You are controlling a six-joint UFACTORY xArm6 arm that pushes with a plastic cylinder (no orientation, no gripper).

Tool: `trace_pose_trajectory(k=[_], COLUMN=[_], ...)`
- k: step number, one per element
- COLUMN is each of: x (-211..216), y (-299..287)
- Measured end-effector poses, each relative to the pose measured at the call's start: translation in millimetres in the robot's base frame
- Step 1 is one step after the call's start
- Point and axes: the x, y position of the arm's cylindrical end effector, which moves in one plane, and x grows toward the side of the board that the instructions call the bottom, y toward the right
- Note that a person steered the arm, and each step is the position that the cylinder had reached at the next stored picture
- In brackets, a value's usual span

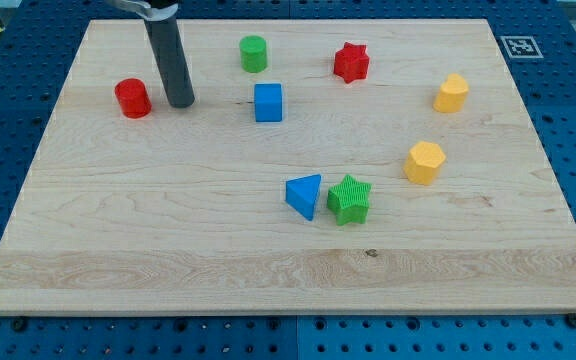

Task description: Move arm left to the green circle

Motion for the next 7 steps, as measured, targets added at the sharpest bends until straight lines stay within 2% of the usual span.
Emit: trace_pose_trajectory(k=[4,7], x=[-55.4,-55.4], y=[20.1,38.1])
